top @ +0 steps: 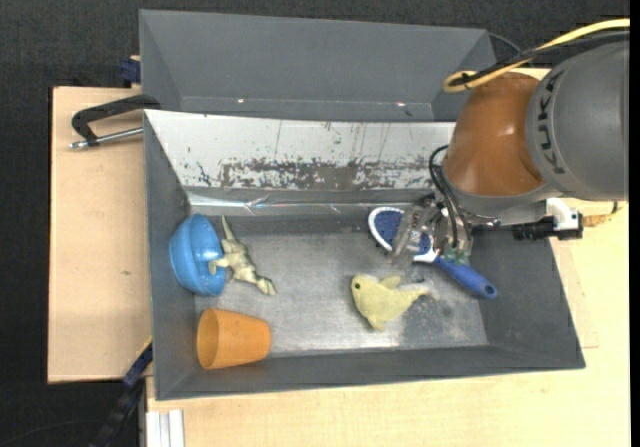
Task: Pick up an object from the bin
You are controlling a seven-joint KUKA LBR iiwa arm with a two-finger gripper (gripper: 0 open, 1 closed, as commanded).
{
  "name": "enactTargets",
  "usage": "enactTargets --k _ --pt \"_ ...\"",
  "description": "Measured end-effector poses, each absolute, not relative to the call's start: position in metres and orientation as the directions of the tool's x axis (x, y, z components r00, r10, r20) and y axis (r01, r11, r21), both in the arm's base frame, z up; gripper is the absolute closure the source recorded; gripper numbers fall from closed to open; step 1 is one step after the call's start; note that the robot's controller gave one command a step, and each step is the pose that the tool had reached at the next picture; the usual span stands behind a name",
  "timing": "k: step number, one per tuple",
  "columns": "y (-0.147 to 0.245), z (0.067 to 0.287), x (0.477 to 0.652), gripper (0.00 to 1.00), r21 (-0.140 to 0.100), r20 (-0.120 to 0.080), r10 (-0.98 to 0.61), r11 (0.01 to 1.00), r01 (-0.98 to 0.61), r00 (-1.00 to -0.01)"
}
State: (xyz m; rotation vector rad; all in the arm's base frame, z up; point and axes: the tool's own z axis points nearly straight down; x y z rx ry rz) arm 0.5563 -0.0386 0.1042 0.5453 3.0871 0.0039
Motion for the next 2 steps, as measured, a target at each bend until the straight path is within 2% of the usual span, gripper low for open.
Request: enactTargets --k 1,2 --pt "-0.038 0.103 0.555 0.0 0.003 -0.004 0.342 0.94 0.342 -0.94" --pt "-0.076 0.075 0.573 0.0 0.014 -0.005 0.502 0.865 0.502 -0.865"
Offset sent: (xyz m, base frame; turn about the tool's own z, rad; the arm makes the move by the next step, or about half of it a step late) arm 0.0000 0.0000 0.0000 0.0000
